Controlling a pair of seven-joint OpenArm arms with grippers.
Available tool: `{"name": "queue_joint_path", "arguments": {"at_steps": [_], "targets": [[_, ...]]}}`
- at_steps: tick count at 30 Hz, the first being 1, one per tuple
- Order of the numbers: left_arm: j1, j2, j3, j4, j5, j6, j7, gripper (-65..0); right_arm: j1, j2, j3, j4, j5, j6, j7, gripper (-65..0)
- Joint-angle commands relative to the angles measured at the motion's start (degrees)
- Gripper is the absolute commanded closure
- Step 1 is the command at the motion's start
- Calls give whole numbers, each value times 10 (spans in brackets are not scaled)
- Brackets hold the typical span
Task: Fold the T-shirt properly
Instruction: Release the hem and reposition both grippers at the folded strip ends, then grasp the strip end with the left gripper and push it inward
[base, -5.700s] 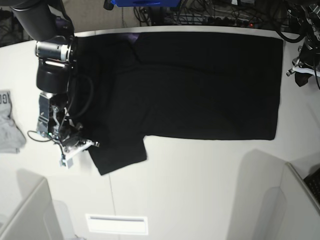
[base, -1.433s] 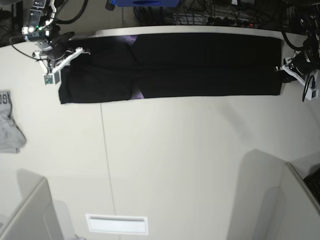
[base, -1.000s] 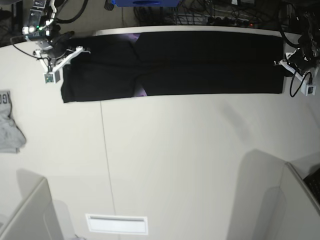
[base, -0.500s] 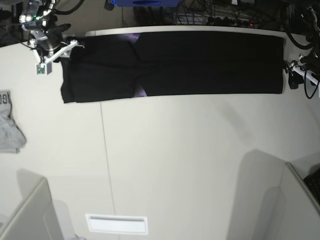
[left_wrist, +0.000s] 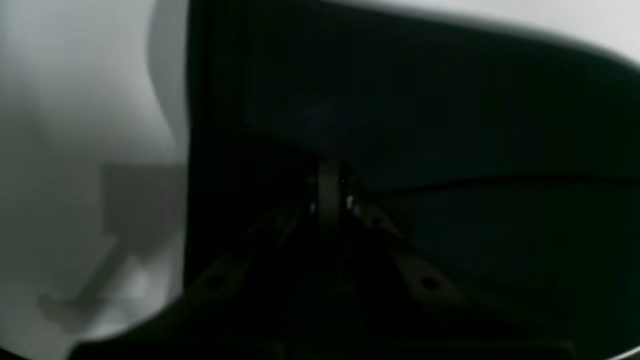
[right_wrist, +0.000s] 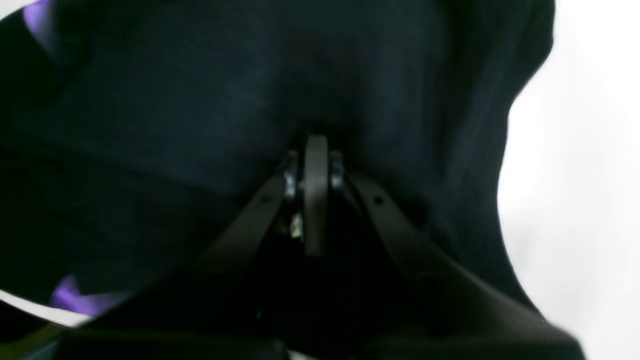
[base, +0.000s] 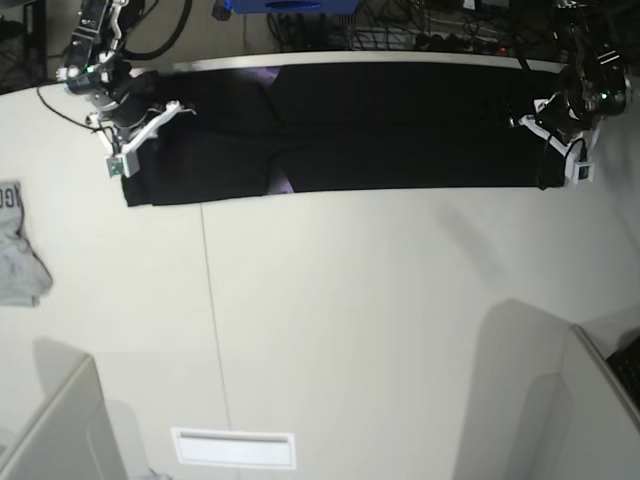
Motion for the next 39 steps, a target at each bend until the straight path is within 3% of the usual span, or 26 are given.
{"name": "queue_joint_path", "arguments": {"at_steps": [1,4,9,18,25,29,31,35,36,37,39], "targets": [[-6,-6,7,-9,14,-3,4,0,11,7,6,-8,1,2,9,0],[-36,-6,33,-52,36,-3,3,0,34,22,6,-60,-11,2,13,0],[-97,10,47,-97,41,-3,5,0,89,19,6,-126,-84,2,34,0],[-104,22,40,-20,37,-3,9,0,115,16,7,-104,-96,2,51,0],[-92,42,-99,81,35,-5,9,0,92,-6,6,5,-93,5,49,0],[-89,40,-133,94,34,-10,9,0,73,-30,5,61,-92,5,49,0],[-79,42,-162,89,34,-48,9,0,59,-36,5,85,-92,5,49,0],[-62,45,-218,67,-9,-176,9,0,39,-37,2,99,-92,6,49,0],[-56,42,-229,53,-31,-197,9,-84,38,-37,1,99,-92,6,49,0],[-53,40,-238,37,-56,-215,8,-214,38,-37,1,98,-92,6,49,0],[-51,40,-255,-1,-103,-228,8,-438,37,-37,1,97,-92,6,49,0]]}}
